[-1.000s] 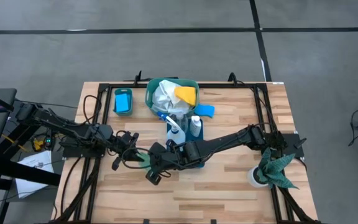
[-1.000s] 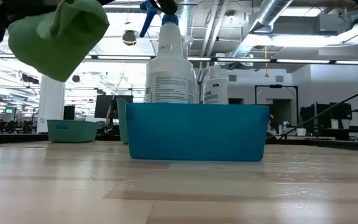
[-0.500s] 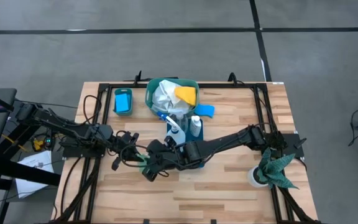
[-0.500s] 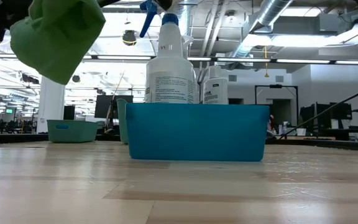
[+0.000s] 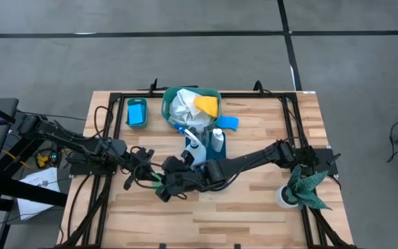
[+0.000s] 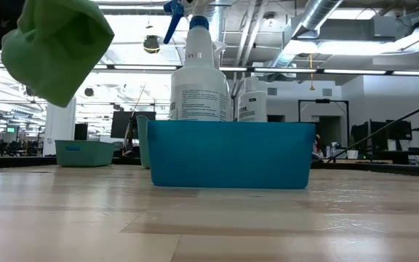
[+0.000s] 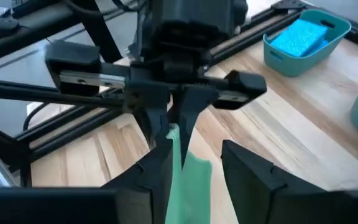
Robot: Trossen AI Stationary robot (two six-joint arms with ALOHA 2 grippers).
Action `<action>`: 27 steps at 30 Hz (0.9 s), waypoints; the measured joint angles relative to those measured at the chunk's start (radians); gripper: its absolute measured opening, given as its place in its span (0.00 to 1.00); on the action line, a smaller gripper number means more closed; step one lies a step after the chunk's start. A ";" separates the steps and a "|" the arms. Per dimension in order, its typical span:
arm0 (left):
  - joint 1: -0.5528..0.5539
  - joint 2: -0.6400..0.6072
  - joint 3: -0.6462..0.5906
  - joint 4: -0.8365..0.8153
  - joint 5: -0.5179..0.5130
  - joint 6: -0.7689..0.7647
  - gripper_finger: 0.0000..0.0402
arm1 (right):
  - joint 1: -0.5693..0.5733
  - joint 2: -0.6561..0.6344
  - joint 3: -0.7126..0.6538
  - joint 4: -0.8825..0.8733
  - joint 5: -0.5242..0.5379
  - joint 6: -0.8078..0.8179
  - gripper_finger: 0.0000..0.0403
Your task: Pick & Place Kitchen Items
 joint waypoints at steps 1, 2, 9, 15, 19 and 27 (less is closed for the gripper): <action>0.000 0.000 0.000 -0.004 0.005 -0.001 0.00 | 0.002 -0.001 0.000 0.004 0.007 0.000 0.32; -0.002 0.000 0.000 -0.008 0.005 -0.001 0.00 | 0.005 -0.006 0.000 0.001 0.016 0.001 0.31; -0.021 0.000 0.000 -0.011 0.005 0.001 0.00 | 0.026 -0.064 0.000 0.036 0.085 -0.022 0.19; -0.021 0.000 0.000 -0.011 0.004 0.009 0.00 | 0.040 -0.151 0.000 0.138 0.080 -0.159 0.02; -0.021 0.000 0.000 -0.009 -0.006 0.010 0.00 | 0.035 -0.202 0.000 0.124 0.077 -0.197 0.01; -0.021 0.000 0.000 -0.009 -0.024 0.013 0.00 | -0.014 -0.220 0.000 0.055 0.049 -0.221 0.00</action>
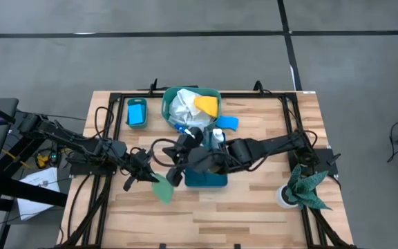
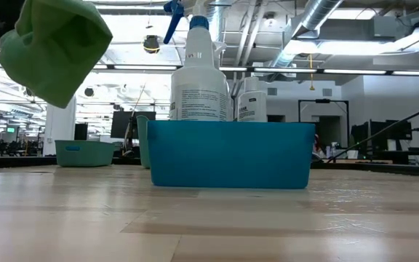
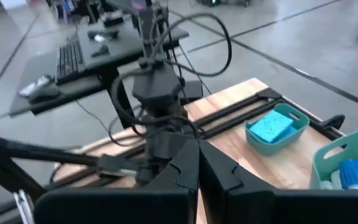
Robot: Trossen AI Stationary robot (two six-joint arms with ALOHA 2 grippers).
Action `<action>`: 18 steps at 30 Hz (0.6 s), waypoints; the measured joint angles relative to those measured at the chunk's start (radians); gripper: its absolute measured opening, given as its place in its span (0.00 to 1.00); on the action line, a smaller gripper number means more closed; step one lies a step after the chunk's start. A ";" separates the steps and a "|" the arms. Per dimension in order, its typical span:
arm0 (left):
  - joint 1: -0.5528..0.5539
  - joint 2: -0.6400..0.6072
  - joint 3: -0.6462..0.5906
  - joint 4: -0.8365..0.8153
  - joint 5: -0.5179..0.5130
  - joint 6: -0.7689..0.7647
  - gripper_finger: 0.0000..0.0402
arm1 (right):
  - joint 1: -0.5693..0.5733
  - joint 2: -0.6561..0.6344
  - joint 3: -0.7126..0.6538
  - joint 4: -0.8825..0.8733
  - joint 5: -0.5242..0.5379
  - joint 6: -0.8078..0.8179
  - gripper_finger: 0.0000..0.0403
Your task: Pick & Place Kitchen Items
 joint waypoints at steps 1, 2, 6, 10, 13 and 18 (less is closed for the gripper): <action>0.000 0.000 0.000 0.000 -0.001 0.000 0.00 | -0.006 0.000 0.000 -0.005 -0.012 -0.009 0.00; 0.000 0.000 0.000 0.000 -0.005 0.000 0.00 | -0.013 0.001 0.000 -0.005 -0.027 -0.022 0.00; 0.000 0.000 0.000 0.000 -0.006 0.000 0.00 | -0.042 0.001 0.000 -0.004 -0.061 -0.077 0.00; 0.000 0.000 0.000 0.001 -0.024 0.000 0.00 | -0.081 -0.010 0.000 -0.012 -0.182 -0.119 0.00; 0.000 0.000 0.000 0.001 -0.027 0.000 0.00 | -0.100 -0.013 0.000 -0.011 -0.208 -0.145 0.00; 0.000 -0.001 0.000 0.001 -0.035 -0.004 0.00 | -0.116 -0.055 -0.001 -0.038 -0.223 -0.190 0.00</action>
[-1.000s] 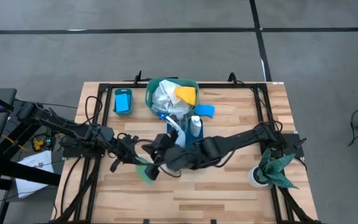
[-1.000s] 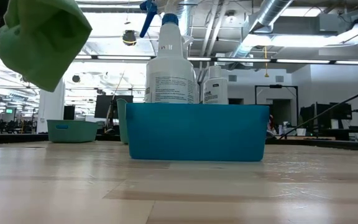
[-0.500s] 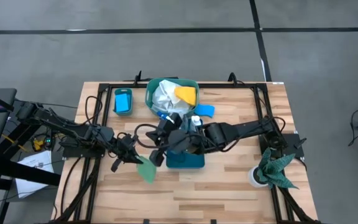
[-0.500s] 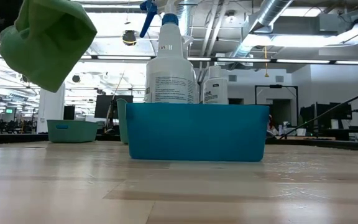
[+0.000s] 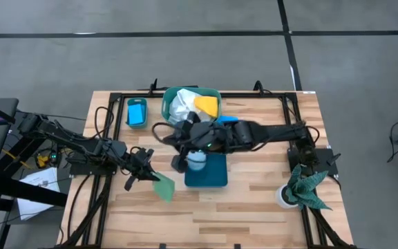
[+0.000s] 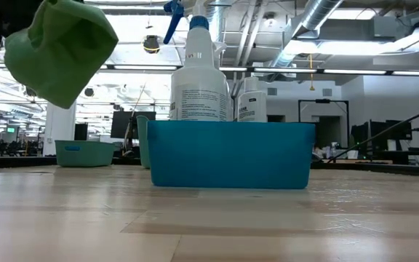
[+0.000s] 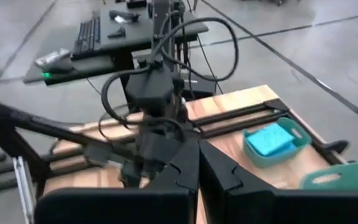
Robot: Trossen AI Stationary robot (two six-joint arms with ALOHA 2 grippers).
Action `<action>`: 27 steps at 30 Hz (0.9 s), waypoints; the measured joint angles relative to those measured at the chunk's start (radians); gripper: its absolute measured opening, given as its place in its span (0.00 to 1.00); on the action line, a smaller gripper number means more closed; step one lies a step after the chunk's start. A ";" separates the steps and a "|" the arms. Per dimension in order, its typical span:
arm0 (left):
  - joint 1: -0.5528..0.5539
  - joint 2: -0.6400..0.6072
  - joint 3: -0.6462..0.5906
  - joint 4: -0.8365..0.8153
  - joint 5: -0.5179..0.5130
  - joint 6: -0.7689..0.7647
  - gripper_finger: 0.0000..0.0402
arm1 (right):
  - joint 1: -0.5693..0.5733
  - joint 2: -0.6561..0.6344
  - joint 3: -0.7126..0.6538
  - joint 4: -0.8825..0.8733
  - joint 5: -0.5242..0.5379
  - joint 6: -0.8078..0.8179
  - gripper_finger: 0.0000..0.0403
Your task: Pick & Place Kitchen Items
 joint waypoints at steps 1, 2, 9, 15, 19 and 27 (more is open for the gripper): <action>0.000 0.000 0.000 0.000 -0.001 -0.002 0.00 | -0.005 -0.013 0.000 -0.013 -0.010 -0.011 0.00; 0.000 0.000 0.000 0.000 -0.004 -0.003 0.00 | -0.012 -0.026 0.002 -0.012 -0.022 -0.014 0.00; 0.000 0.000 0.000 0.000 -0.007 -0.006 0.00 | -0.048 -0.148 0.001 -0.198 -0.042 -0.039 0.00; 0.000 0.000 0.000 -0.001 -0.027 -0.006 0.00 | -0.049 -0.240 0.001 -0.271 -0.066 -0.083 0.00; 0.000 0.000 0.000 -0.001 -0.043 -0.007 0.00 | -0.038 -0.323 0.000 -0.315 -0.066 -0.113 0.00; 0.000 0.000 0.000 0.008 -0.104 -0.007 0.00 | -0.059 -0.539 -0.097 -0.365 -0.067 -0.172 0.00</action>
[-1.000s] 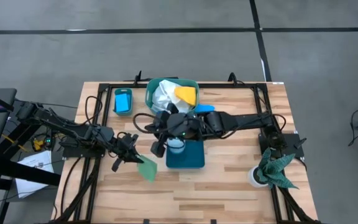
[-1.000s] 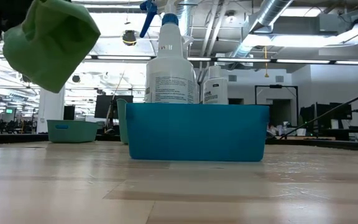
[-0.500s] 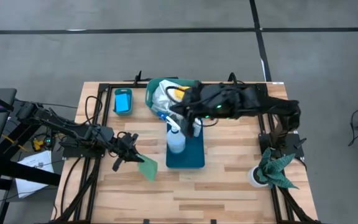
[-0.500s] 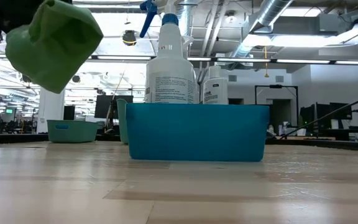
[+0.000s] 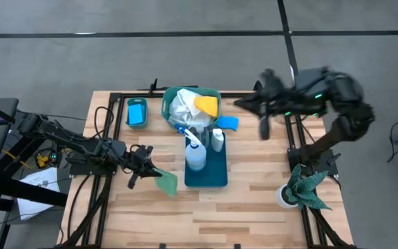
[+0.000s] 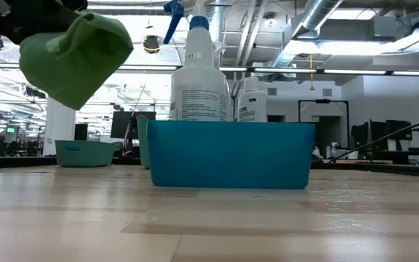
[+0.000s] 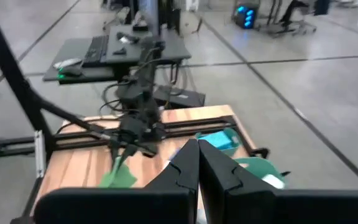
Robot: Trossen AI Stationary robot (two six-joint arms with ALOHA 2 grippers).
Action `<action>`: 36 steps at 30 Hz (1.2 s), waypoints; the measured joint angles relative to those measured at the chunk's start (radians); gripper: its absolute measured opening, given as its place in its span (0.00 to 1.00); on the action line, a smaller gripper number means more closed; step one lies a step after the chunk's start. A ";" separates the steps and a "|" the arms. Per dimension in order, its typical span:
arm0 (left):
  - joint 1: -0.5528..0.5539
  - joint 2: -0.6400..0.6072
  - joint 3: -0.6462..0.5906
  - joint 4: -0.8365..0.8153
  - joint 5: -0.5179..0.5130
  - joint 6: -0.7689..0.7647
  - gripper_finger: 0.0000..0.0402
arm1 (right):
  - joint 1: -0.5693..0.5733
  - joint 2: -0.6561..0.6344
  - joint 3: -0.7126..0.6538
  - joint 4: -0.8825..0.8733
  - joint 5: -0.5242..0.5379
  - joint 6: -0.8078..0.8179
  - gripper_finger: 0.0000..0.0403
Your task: Pick & Place Kitchen Items
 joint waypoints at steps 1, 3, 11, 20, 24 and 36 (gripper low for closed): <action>0.002 0.000 0.000 0.003 -0.003 0.001 0.00 | -0.014 -0.044 -0.039 0.003 0.000 0.003 0.00; 0.011 0.000 0.000 0.010 -0.003 0.001 0.00 | -0.043 -0.141 -0.151 0.065 -0.009 0.021 0.00; 0.064 0.000 0.000 0.019 -0.033 -0.015 0.00 | -0.073 -0.480 -0.873 0.523 -0.082 0.156 0.00; 0.079 -0.011 0.000 0.018 -0.035 -0.053 0.00 | -0.063 -0.707 -1.392 0.922 -0.103 0.281 0.00; 0.079 -0.014 0.000 0.013 -0.047 -0.053 0.01 | -0.053 -0.756 -1.504 0.974 -0.102 0.291 0.00; 0.079 -0.014 0.000 0.015 -0.137 -0.078 0.00 | -0.027 -0.793 -1.697 0.992 -0.071 0.402 0.00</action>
